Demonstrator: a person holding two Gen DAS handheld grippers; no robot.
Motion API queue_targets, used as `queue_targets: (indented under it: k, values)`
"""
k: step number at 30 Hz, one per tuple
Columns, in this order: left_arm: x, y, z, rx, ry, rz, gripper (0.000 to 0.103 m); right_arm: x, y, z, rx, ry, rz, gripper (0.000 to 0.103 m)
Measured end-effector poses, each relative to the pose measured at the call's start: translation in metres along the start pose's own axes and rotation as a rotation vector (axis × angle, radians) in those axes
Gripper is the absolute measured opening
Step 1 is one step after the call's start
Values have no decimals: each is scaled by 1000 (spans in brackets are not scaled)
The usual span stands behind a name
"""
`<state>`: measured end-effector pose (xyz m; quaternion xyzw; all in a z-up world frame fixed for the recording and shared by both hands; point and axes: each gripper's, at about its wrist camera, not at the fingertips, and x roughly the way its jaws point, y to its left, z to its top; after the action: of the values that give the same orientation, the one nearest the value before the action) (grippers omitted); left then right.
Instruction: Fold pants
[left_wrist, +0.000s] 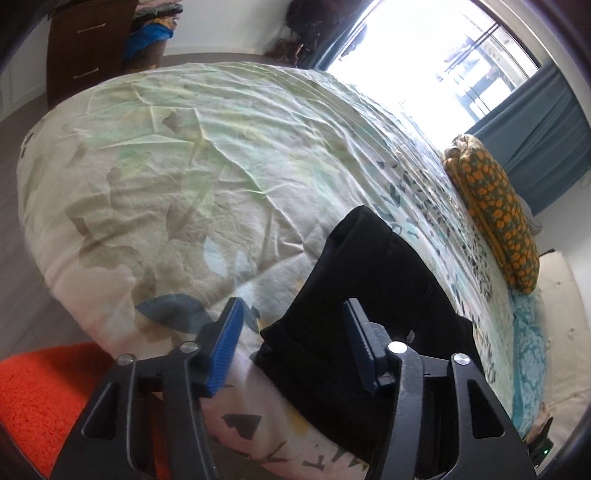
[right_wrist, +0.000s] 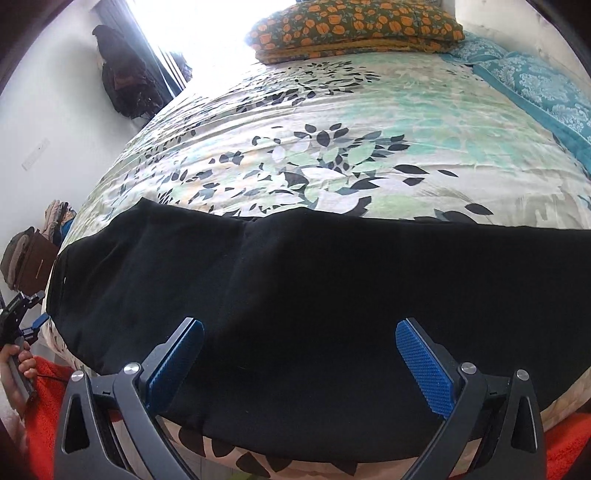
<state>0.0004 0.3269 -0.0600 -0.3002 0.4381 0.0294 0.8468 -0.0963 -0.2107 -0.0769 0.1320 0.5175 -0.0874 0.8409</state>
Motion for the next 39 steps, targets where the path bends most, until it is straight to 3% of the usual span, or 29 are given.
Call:
queue_targets:
  k: [3, 8, 10, 11, 13, 15, 17, 20, 22, 27, 30, 32, 35, 39]
  values:
    - [3, -6, -1, 45, -1, 26, 9, -4, 8, -1, -47, -24, -11, 103]
    - [-15, -16, -7, 111, 21, 94, 8, -16, -6, -3, -13, -58, -40, 103]
    - [-12, -17, -9, 114, 38, 163, 7, -17, -20, -2, 33, -52, -50, 103]
    - [-10, -17, -10, 108, 42, 210, 11, -15, -27, -3, 62, -39, -56, 103]
    - [-10, -17, -9, 86, 41, 280, 29, -12, -43, -3, 124, -17, -58, 103]
    - [-24, -21, -7, 62, -18, 338, 45, -22, -62, 0, 193, -42, -60, 103]
    - [-44, -35, -5, 73, -110, 345, 56, -45, -90, 7, 274, -109, -54, 103]
    - [-60, -76, -10, 158, -174, 273, 67, -89, -156, 11, 451, -220, -64, 103]
    - [-57, -115, -23, 252, -153, 182, 69, -118, -210, 6, 593, -274, -88, 103]
    - [-17, -224, -98, 566, 76, -95, 72, -177, -335, -42, 952, -375, -105, 103]
    - [1, -281, -163, 791, 166, -194, 72, -185, -383, -56, 992, -351, -73, 103]
    - [9, -308, -205, 929, 197, -257, 72, -172, -404, -58, 975, -267, -3, 103]
    - [29, -330, -254, 1058, 262, -254, 71, -153, -423, -72, 1035, -210, 123, 102]
    - [46, -332, -277, 1082, 312, -216, 69, -145, -425, -73, 1003, -214, 200, 98]
